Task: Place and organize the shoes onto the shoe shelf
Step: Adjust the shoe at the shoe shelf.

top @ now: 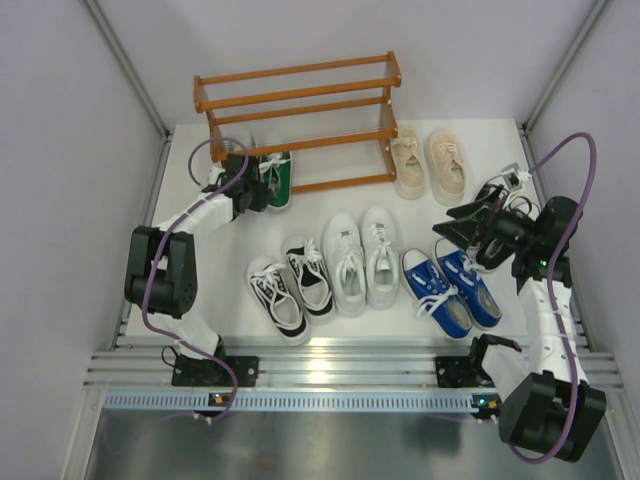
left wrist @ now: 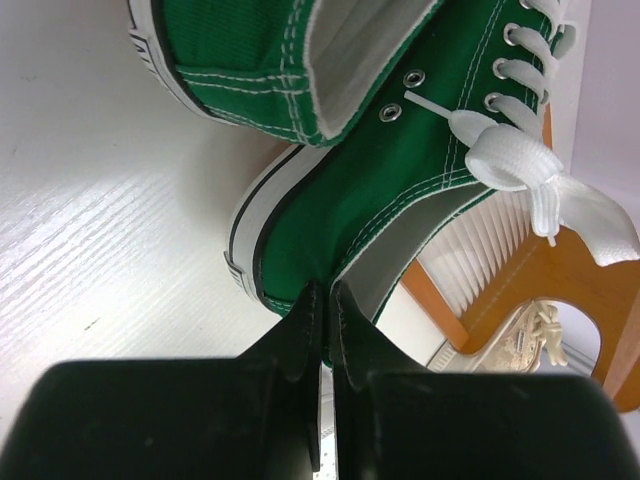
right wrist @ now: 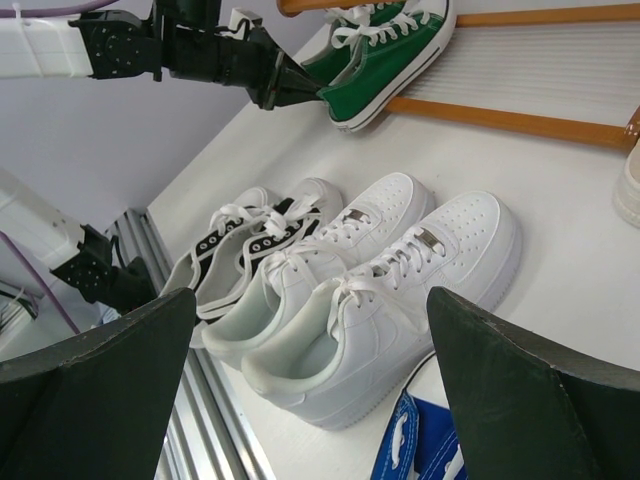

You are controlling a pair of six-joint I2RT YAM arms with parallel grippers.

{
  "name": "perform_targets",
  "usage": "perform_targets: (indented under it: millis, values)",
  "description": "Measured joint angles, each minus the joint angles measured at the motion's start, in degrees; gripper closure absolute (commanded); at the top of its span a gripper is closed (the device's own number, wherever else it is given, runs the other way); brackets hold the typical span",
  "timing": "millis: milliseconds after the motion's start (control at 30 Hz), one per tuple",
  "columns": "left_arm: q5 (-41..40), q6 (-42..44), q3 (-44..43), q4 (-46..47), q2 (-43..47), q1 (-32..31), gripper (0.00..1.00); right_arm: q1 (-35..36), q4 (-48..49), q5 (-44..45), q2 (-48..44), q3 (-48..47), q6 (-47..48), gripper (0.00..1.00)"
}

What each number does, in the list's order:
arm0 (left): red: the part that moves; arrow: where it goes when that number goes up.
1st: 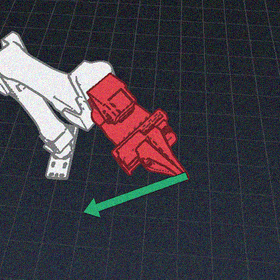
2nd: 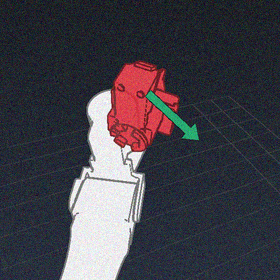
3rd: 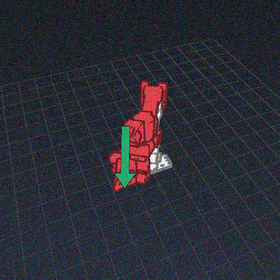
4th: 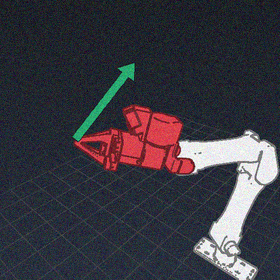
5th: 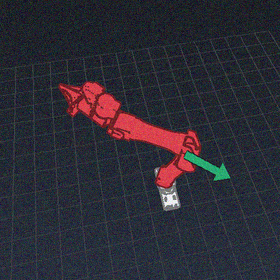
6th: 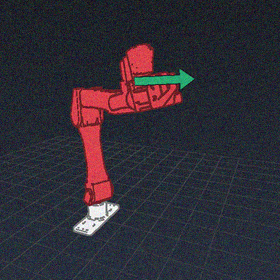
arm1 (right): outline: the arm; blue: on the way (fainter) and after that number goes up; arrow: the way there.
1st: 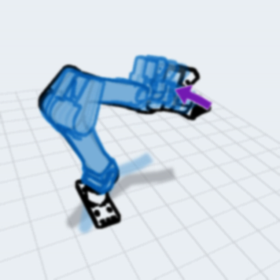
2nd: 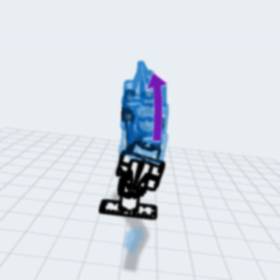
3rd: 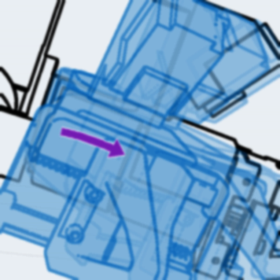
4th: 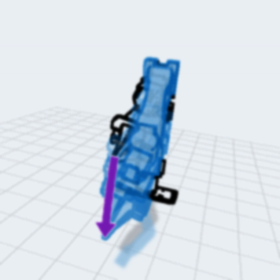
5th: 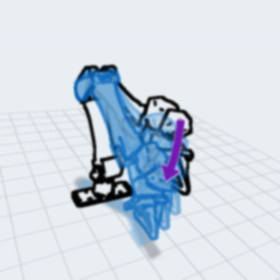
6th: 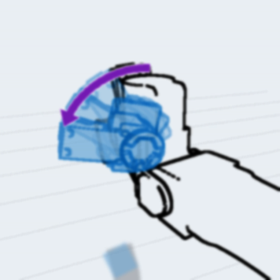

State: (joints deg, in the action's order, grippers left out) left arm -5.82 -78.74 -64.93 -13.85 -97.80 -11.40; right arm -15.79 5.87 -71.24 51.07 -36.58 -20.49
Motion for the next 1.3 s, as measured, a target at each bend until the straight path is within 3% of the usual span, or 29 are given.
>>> perform_targets:
  millis: [633, 1300]
  values:
    - [-1.40, 5.38, 3.61, 10.73, 0.13, 0.04, 1.00, -0.15, -0.09, -0.04, 0.00, -0.31, 0.15, 0.01]
    - [-4.35, 0.81, 10.56, 22.97, 1.53, 0.26, 1.00, -0.15, -0.15, -0.04, 0.02, -0.31, 0.37, 0.01]
